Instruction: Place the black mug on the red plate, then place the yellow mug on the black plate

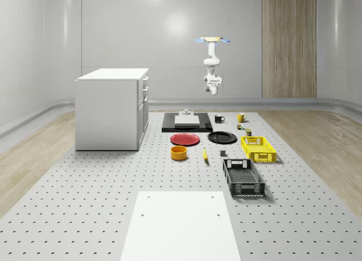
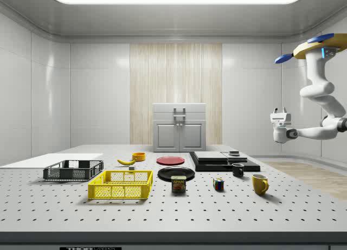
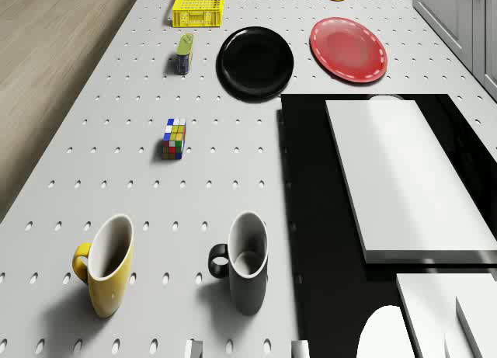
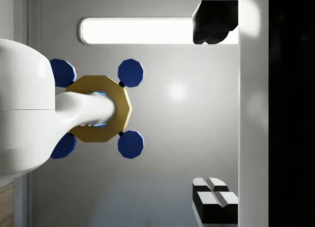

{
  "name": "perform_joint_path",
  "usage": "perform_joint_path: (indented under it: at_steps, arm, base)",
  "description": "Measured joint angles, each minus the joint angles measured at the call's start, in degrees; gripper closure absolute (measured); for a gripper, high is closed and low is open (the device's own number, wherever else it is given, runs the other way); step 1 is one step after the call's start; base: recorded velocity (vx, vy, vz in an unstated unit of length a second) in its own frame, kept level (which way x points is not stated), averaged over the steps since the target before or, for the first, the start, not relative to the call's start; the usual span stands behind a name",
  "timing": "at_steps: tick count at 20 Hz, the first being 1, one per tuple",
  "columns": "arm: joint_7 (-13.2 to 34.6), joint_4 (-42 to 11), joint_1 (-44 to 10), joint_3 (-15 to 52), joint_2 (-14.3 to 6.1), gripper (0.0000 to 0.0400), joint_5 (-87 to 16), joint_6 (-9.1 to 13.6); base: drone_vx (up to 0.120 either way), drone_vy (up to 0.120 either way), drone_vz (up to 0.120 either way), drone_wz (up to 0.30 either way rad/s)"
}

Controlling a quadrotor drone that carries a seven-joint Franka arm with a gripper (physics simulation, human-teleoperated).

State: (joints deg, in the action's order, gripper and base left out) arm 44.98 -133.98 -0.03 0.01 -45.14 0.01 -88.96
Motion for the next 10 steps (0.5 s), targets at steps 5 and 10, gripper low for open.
perform_joint_path:
  at_steps: [5, 10]
  arm:
    - [-0.1, 6.1, -0.1, 0.1, 1.1, 0.0000, 0.0, 4.8]
    - [-0.1, 11.8, -0.2, 0.1, 3.1, 0.0000, 0.1, 8.3]
  base:
    - [0.104, 0.000, 0.000, 0.000]
    - [0.120, -0.088, 0.000, 0.000]
